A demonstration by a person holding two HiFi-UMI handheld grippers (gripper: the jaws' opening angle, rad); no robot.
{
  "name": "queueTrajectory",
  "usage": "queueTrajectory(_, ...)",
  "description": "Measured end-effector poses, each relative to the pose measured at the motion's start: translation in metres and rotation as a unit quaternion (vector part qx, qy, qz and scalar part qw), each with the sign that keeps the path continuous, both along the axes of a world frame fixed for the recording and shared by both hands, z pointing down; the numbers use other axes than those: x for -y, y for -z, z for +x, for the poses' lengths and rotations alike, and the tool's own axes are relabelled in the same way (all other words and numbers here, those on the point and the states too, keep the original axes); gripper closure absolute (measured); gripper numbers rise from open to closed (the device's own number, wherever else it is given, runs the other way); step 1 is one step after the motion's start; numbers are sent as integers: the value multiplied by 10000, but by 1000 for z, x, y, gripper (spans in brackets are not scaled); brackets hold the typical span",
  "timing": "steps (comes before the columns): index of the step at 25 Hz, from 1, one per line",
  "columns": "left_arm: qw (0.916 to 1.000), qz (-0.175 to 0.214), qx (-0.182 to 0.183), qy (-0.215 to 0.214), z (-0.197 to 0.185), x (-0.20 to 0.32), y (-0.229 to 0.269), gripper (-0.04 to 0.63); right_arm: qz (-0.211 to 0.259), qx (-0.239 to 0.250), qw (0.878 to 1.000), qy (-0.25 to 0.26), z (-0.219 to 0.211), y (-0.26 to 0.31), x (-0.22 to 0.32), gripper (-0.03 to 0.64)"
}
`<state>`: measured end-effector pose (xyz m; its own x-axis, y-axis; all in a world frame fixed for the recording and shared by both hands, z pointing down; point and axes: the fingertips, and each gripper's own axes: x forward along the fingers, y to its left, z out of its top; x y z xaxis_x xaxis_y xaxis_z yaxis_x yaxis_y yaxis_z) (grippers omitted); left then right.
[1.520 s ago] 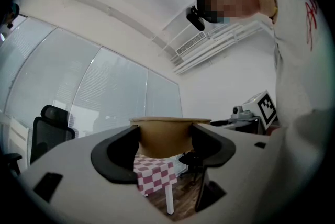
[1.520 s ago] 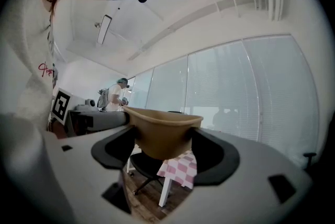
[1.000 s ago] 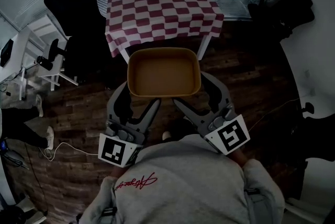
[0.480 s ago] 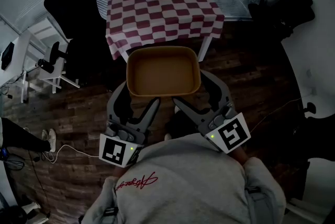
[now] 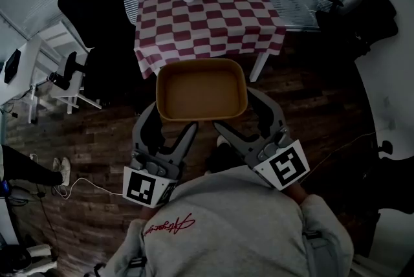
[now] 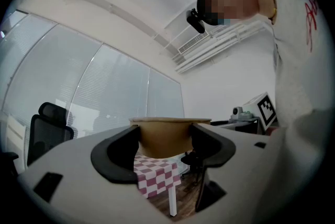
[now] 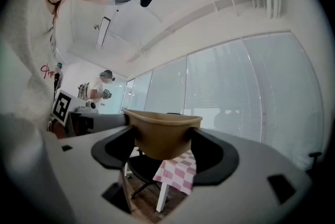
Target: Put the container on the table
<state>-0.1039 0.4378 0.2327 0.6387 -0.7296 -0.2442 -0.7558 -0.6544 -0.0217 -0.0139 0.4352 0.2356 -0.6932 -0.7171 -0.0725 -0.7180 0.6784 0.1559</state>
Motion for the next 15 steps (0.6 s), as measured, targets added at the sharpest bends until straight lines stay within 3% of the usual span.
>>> queueTrajectory(15,9998,4,122,168,12,92,9,284,-40,70,9998,172,12,7,96,281)
